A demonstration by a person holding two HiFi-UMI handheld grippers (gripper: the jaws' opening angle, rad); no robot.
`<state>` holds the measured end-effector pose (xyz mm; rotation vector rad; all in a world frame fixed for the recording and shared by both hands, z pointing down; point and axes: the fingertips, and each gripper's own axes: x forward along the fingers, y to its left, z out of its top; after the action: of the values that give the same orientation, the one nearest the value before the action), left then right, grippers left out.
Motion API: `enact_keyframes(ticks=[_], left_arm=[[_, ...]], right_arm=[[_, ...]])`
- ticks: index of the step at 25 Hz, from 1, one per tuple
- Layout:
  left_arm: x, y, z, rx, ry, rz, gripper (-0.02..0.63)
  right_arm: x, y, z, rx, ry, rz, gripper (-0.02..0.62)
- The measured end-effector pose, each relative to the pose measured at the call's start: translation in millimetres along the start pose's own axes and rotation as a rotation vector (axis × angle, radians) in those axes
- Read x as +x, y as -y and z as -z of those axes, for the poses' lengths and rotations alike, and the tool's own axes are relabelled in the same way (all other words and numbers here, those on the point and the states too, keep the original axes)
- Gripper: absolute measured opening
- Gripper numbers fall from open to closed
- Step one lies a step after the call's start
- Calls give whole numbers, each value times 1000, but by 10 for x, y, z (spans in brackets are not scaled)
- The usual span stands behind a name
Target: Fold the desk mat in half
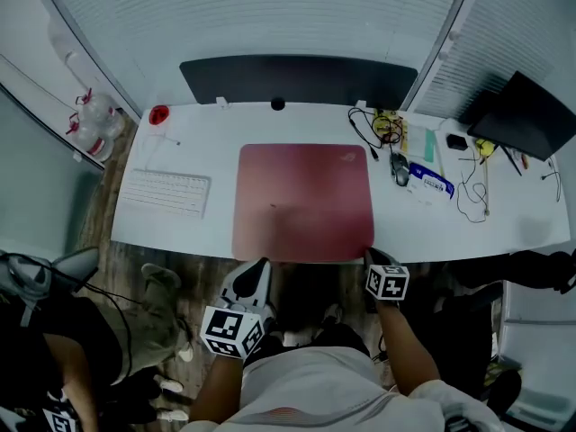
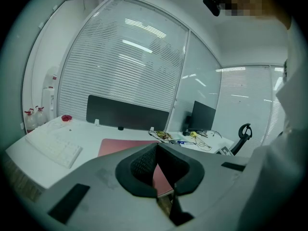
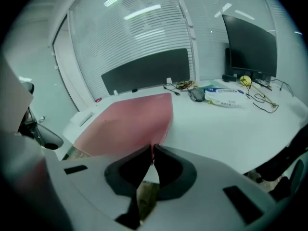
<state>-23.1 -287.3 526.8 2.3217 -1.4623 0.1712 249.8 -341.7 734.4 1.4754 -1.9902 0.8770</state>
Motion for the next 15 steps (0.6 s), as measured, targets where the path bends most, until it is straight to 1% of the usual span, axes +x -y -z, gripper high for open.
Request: enact_keyframes(ticks=[4,8,12,15], left_arm=[[-32,-49,-51,0,6,-2,12],[-96,-185,-61,-8,16,-22,12],[-213,-345,-35,-24,24,-55,12],[-330,-503,-41,-36,38,-89,12]], right_arm=[[-140,-268,-314,-53,79,-38,77],[-196,-658,-632,-158,153,-87,75],[-180,-1051,-840,-254,191,-139,75],[-110,-1352,-930,-293,194,-192,74]])
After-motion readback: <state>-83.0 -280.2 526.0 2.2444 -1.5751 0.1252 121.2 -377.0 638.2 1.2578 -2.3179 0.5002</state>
